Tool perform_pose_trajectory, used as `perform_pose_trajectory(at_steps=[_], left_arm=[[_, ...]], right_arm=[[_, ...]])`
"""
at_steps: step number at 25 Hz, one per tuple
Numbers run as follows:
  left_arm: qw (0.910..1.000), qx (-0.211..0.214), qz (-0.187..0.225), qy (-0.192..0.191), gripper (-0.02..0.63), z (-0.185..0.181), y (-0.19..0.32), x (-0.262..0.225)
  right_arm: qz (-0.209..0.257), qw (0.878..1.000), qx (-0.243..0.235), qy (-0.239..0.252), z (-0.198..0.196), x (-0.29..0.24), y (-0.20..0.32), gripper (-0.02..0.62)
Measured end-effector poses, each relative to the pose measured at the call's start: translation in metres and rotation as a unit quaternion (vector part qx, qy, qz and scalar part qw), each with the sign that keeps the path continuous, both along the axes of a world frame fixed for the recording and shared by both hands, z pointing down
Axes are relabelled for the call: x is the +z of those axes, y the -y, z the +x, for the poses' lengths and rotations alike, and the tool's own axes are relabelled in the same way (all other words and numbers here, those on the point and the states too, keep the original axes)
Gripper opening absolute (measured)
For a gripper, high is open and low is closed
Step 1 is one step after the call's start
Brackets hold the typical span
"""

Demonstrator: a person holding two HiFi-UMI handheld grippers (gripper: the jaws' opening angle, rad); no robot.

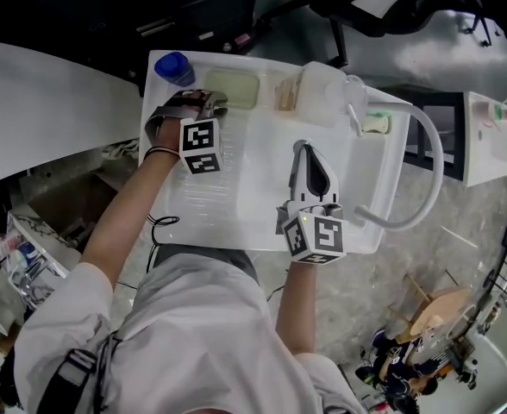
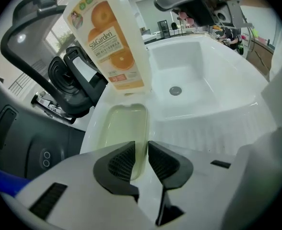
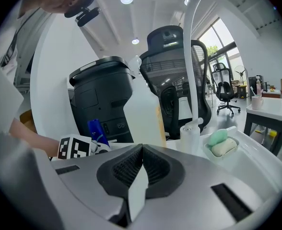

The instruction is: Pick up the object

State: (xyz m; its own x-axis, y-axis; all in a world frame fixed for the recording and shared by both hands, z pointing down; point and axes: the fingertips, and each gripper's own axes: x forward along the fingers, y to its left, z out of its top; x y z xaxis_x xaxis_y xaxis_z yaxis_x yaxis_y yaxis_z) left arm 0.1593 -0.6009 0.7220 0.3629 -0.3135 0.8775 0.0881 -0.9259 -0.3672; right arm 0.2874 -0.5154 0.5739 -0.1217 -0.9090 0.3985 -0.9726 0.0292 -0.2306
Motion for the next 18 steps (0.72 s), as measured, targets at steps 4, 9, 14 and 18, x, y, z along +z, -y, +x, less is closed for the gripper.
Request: perform_pose_trajectory(at_steps=[4,9,14,18], left_arm=[[1.0000,0.006,0.008,0.002,0.097,0.000,0.002,-0.002],[0.9999,0.010,0.008,-0.003,0.068,0.003,-0.002,-0.003],[0.9996,-0.007,0.001,-0.026,0.058,0.011,-0.011,-0.016],[0.9971,-0.042,-0.005,-0.064,0.055,0.015,-0.018,-0.034]], right_arm=[[0.000,1.000,0.005,0.003,0.002,0.000,0.001,0.008],[0.001,1.000,0.005,0.008,0.002,0.001,-0.001,0.008],[0.004,1.000,0.002,0.014,0.003,-0.002,-0.006,0.008],[0.013,1.000,-0.008,0.015,0.001,-0.010,-0.012,0.008]])
